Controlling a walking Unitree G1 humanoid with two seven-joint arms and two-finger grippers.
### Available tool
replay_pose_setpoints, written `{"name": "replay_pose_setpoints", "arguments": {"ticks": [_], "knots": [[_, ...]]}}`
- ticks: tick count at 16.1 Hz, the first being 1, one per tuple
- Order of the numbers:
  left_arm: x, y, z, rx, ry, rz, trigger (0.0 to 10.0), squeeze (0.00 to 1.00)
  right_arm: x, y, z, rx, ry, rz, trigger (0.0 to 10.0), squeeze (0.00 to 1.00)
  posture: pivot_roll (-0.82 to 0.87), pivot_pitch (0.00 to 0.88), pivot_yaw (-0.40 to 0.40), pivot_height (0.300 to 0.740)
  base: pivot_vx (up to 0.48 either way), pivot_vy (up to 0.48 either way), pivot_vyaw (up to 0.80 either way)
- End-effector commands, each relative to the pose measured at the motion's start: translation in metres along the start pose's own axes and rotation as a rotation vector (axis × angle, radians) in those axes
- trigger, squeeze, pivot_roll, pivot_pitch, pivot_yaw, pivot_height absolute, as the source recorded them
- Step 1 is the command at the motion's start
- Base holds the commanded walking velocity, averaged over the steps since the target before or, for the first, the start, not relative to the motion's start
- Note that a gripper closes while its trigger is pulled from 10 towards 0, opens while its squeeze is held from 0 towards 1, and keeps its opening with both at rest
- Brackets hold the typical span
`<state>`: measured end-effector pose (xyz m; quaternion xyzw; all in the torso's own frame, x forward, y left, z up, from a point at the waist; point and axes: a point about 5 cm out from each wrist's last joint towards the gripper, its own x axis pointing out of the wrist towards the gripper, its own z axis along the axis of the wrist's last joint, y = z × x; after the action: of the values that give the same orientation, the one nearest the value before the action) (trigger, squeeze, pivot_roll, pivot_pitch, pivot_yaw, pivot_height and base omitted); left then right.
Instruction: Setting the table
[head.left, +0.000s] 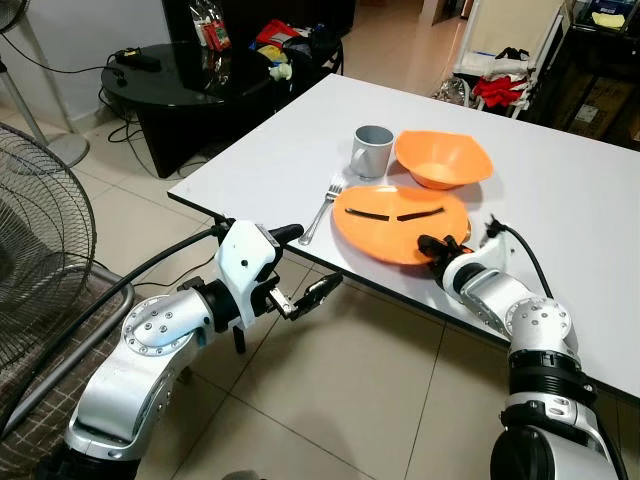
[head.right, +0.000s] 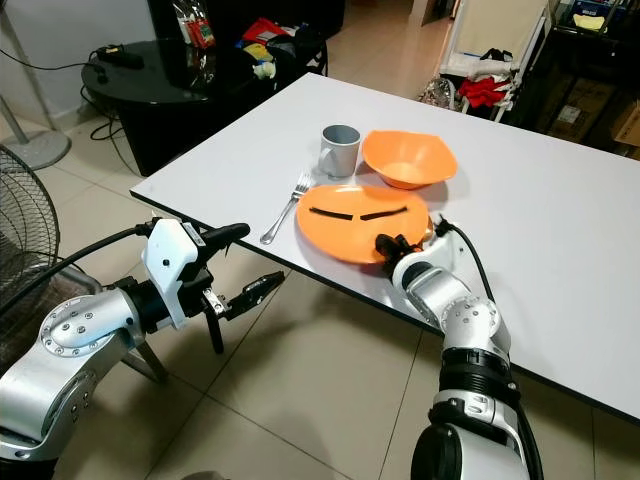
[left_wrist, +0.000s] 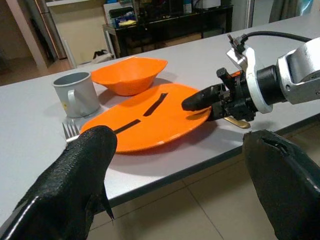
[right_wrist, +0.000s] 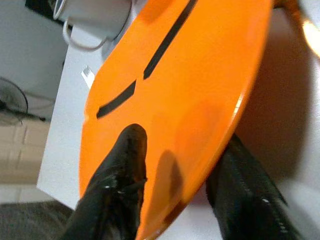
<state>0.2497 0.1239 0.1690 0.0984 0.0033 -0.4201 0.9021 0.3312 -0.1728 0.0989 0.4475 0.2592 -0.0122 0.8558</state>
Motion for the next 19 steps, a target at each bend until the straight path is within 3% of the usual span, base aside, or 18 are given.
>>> {"name": "replay_pose_setpoints", "arguments": {"ticks": [1, 6, 10, 14, 15, 17, 19], "knots": [[-0.001, -0.001, 0.002, 0.012, 0.007, 0.0, 10.0, 0.0, -0.003, 0.001, 0.003, -0.048, -0.003, -0.01, 10.0, 1.0, 0.06, 0.0, -0.018, 0.74, 0.0, 0.0, 0.0], [-0.001, -0.003, 0.001, 0.016, 0.015, 0.0, 10.0, 0.0, -0.027, -0.011, 0.004, -0.094, -0.01, -0.074, 10.0, 1.0, 0.05, 0.0, -0.01, 0.74, 0.0, 0.0, 0.0], [0.0, -0.003, 0.002, 0.0, 0.002, 0.02, 10.0, 0.0, -0.064, -0.005, 0.004, -0.116, -0.053, -0.005, 10.0, 1.0, 0.05, 0.0, 0.004, 0.74, 0.0, 0.0, 0.0], [-0.009, 0.012, 0.002, -0.044, -0.014, 0.242, 10.0, 0.0, -0.095, 0.045, 0.002, -0.405, -0.218, 0.25, 10.0, 1.0, 0.05, 0.0, 0.011, 0.74, 0.0, 0.0, 0.0], [-0.009, 0.013, 0.001, -0.042, -0.01, 0.257, 10.0, 0.0, -0.096, 0.048, 0.0, -0.413, -0.224, 0.262, 10.0, 1.0, 0.05, 0.0, 0.011, 0.74, 0.0, 0.0, 0.0], [-0.014, 0.02, -0.003, -0.035, 0.009, 0.427, 10.0, 0.0, -0.093, 0.055, -0.012, -0.795, -0.366, 0.191, 10.0, 1.0, 0.06, 0.0, 0.02, 0.74, 0.0, 0.0, 0.8], [-0.015, 0.021, -0.005, -0.065, -0.005, 0.523, 10.0, 0.0, -0.089, 0.052, -0.023, -0.904, -0.411, 0.185, 10.0, 1.0, 0.06, 0.0, 0.017, 0.74, 0.0, 0.0, 0.8]]}}
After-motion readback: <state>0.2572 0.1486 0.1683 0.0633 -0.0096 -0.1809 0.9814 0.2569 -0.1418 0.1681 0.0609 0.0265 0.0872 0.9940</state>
